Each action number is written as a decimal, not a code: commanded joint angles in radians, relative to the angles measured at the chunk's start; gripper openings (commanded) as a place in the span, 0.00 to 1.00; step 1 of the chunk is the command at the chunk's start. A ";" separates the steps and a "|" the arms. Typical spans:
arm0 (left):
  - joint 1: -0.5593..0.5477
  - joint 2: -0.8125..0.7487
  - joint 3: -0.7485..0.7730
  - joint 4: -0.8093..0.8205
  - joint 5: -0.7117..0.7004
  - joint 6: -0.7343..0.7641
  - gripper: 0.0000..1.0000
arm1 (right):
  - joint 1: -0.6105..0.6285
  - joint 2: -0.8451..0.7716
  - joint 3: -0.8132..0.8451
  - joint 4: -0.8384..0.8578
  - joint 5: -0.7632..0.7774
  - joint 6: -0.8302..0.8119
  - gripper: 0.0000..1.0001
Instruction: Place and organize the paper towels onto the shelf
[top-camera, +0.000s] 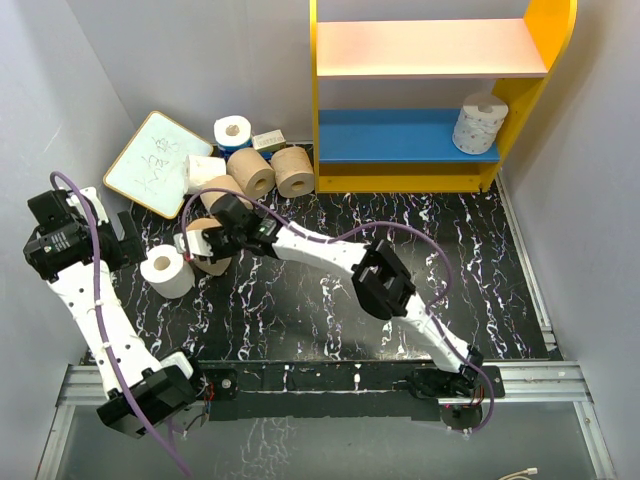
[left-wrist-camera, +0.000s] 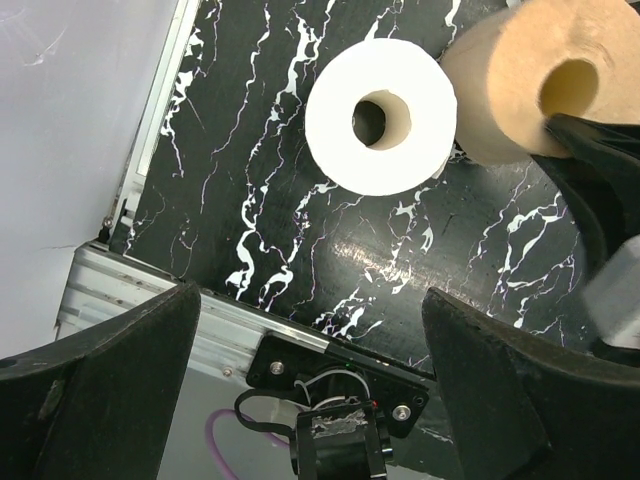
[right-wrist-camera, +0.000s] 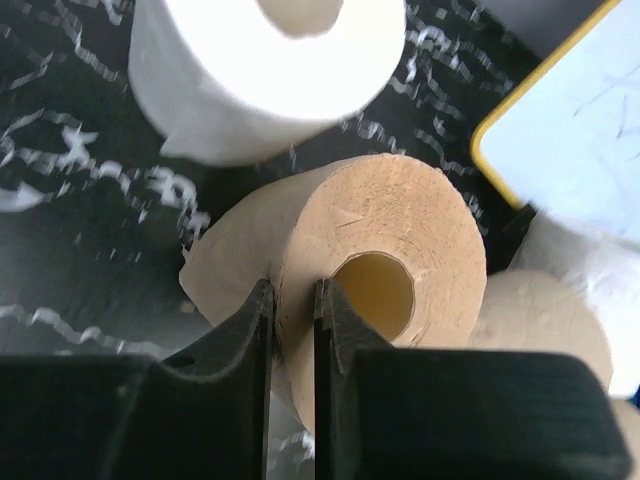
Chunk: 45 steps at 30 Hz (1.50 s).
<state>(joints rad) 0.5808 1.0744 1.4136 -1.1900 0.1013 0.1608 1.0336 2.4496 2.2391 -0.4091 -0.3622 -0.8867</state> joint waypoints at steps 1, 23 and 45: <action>0.005 -0.021 -0.003 -0.010 0.015 0.008 0.92 | -0.061 -0.185 -0.150 -0.155 0.041 0.041 0.00; 0.005 0.019 -0.029 0.033 0.138 -0.025 0.92 | -0.757 -0.807 -0.362 -0.340 0.092 -0.162 0.00; 0.004 0.027 -0.049 0.084 0.156 -0.046 0.92 | -0.936 -0.665 -0.143 -0.297 -0.013 -0.132 0.00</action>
<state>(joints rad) 0.5808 1.1099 1.3582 -1.1217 0.2474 0.1371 0.1226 1.7706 2.0811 -0.8558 -0.3473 -1.0409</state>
